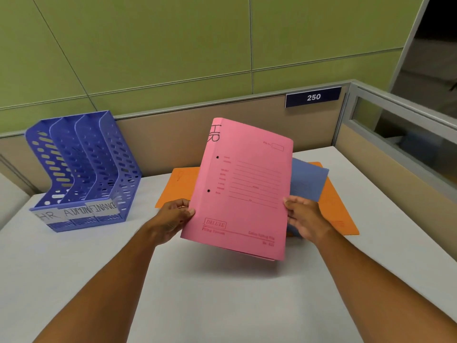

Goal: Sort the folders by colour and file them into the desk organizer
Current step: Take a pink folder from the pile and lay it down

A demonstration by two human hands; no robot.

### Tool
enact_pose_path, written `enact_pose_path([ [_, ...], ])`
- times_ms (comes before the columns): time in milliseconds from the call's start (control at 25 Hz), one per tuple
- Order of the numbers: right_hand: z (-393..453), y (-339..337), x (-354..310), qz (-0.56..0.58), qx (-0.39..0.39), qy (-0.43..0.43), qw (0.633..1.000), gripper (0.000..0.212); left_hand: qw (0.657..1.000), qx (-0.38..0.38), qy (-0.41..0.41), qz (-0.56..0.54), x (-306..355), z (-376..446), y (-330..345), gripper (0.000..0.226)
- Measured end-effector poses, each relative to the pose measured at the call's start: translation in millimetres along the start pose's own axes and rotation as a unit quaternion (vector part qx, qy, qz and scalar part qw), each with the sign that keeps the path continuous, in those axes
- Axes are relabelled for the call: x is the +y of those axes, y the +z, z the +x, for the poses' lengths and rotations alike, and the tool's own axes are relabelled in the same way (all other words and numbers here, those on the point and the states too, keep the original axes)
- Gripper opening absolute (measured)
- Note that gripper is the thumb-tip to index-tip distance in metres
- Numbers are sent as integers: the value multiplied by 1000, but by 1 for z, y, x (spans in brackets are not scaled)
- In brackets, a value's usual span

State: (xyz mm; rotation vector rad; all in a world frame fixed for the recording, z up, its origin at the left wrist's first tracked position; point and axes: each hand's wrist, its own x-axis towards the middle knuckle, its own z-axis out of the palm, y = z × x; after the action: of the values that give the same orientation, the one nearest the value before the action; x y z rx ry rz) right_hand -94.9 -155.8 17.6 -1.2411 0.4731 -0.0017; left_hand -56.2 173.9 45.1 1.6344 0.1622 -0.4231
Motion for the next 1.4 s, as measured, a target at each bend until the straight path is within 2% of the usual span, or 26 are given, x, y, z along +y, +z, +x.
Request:
enact_pose_path([
  [80, -3, 8, 3, 6, -5, -4, 1000, 22, 1000, 1, -9, -13, -5, -10, -12, 11],
  [200, -11, 22, 5, -21, -11, -11, 1000, 15, 998, -18, -36, -40, -13, -24, -34, 32],
  [280, -19, 32, 9, -42, -20, -15, 999, 10, 998, -24, -50, -40, -16, -32, -49, 36],
  [440, -41, 65, 21, -87, -45, -18, 995, 11, 998, 59, -11, -29, -20, -47, -84, 13],
  [520, -57, 88, 33, -103, -54, -9, 993, 12, 995, 93, -7, -31, -27, -58, -111, 12],
  [800, -123, 170, 89, -136, -77, 33, 987, 8, 992, 120, -31, 14, -73, -113, -214, 6],
  [1160, -178, 284, 159, -150, -53, 49, 986, 14, 986, 147, -82, 3, -139, -173, -342, 9],
  [1400, -206, 345, 213, -197, -80, 96, 972, 14, 975, 183, -125, -2, -186, -215, -415, 5],
])
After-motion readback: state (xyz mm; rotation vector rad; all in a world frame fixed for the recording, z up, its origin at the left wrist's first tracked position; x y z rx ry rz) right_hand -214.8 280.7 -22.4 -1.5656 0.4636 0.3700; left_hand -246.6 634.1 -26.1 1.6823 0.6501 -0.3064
